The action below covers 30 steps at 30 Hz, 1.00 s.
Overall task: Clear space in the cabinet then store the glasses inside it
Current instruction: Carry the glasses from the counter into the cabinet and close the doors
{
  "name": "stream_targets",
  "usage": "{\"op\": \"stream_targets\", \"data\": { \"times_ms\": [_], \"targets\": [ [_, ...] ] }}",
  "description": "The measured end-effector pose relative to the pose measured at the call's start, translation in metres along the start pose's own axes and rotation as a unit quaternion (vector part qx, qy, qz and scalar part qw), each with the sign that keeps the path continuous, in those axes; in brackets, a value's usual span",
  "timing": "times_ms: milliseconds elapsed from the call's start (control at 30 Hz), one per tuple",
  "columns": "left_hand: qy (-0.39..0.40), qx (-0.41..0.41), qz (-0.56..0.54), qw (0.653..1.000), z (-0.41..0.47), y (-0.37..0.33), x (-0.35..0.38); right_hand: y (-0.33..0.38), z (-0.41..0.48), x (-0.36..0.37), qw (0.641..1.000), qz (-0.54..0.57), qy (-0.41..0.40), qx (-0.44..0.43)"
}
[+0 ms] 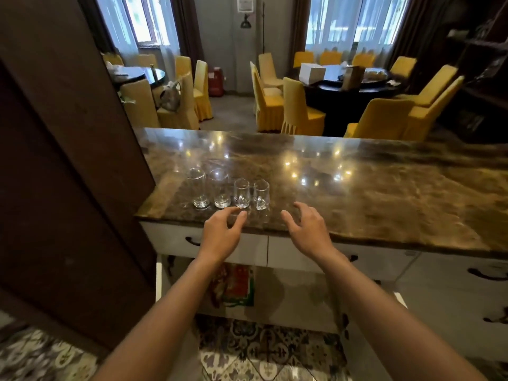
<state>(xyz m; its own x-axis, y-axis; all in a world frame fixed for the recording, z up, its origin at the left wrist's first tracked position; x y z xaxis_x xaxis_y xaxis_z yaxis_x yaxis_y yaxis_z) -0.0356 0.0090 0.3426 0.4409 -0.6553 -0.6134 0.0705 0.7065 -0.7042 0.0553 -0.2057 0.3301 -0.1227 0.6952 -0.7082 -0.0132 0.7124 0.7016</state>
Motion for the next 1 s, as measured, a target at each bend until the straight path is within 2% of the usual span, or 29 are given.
{"op": "stream_targets", "data": {
  "times_ms": [167,367,667,867,1000],
  "targets": [
    [-0.005,-0.046,-0.057,0.997,0.021,0.037,-0.01,0.016,0.018,0.032,0.998,0.042,0.009,0.037],
    [0.004,-0.102,-0.112,0.989,0.036,0.072,0.013,0.011,0.032,0.065,0.984,0.143,0.042,0.097],
    [-0.027,-0.17,-0.186,0.967,0.074,0.111,0.058,0.02,0.078,0.105,0.929,0.33,0.092,0.139],
    [-0.054,-0.221,-0.25,0.941,0.087,0.132,0.08,0.008,0.094,0.128,0.908,0.362,0.11,0.179],
    [-0.071,-0.239,-0.272,0.929,0.085,0.136,0.092,0.003,0.102,0.136,0.902,0.38,0.107,0.174]
  ]
}}
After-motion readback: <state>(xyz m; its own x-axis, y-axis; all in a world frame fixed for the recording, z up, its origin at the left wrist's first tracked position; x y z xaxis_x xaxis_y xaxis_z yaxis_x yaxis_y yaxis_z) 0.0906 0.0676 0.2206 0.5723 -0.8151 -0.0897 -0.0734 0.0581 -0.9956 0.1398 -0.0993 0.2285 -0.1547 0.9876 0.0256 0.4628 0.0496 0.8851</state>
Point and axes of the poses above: each hand's wrist, its own z-axis towards the middle knuckle, its own x-axis out of the palm, y = z × x, the point moved 6 cm from there along z, towards the middle knuckle, and after that the axes turned 14 degrees about x, right-handed, at the moved point
